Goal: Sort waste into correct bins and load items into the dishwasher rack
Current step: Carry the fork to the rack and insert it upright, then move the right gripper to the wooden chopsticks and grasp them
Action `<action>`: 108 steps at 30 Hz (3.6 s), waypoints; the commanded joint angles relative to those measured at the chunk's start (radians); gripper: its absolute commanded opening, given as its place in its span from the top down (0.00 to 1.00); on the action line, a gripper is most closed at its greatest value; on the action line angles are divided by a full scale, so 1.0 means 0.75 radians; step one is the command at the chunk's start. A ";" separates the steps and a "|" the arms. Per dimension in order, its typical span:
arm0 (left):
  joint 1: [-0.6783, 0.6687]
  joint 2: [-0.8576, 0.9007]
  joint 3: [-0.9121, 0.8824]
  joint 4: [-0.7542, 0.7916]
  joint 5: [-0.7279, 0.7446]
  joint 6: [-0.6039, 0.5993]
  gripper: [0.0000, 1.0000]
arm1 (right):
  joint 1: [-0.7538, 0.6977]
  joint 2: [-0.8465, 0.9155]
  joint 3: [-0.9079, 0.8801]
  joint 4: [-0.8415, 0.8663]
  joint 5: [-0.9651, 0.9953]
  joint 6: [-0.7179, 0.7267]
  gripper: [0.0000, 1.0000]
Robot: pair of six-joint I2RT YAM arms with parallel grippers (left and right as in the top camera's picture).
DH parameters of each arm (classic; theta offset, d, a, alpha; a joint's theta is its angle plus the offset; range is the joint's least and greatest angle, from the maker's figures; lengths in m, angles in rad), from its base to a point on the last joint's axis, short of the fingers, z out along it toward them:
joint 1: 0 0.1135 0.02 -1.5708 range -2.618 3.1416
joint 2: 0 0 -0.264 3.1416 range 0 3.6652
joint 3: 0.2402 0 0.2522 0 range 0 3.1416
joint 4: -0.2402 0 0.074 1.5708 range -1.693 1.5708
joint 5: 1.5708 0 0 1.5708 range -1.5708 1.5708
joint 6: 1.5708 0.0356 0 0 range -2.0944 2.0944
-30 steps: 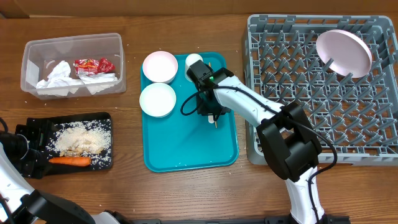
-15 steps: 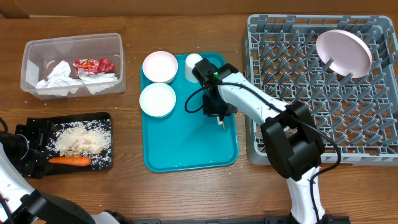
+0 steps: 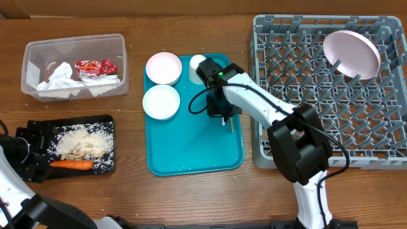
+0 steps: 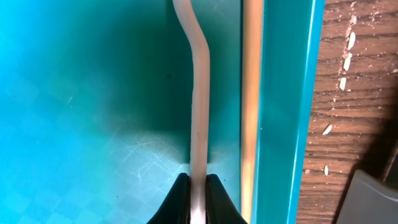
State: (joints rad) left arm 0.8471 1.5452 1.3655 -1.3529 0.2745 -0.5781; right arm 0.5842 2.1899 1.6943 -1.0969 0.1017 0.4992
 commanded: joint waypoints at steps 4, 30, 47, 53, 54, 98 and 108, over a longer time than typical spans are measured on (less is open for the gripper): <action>0.005 0.007 -0.003 0.001 0.006 -0.016 0.00 | -0.030 -0.141 0.084 -0.074 0.008 0.041 0.96; 0.005 0.007 -0.003 0.001 0.006 -0.016 0.00 | -0.609 -0.319 0.220 0.042 -0.277 -0.641 0.96; 0.005 0.007 -0.003 0.001 0.006 -0.017 0.00 | -0.610 -0.179 0.292 -0.023 -0.267 -0.628 0.43; 0.005 0.007 -0.003 0.001 0.006 -0.017 0.00 | -0.592 -0.260 0.496 -0.259 -0.270 -0.559 0.38; 0.005 0.007 -0.003 0.001 0.006 -0.016 0.00 | -0.578 -0.276 0.525 -0.293 -0.280 -0.543 0.38; 0.005 0.007 -0.003 0.001 0.006 -0.016 0.00 | -0.090 -0.113 -0.138 0.326 -0.059 -0.170 0.39; 0.005 0.007 -0.003 0.001 0.006 -0.017 0.00 | -0.090 -0.113 -0.239 0.423 -0.058 -0.164 0.39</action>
State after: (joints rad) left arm 0.8467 1.5452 1.3655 -1.3529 0.2745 -0.5781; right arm 0.5152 2.1052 1.5341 -0.7979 0.0563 0.3664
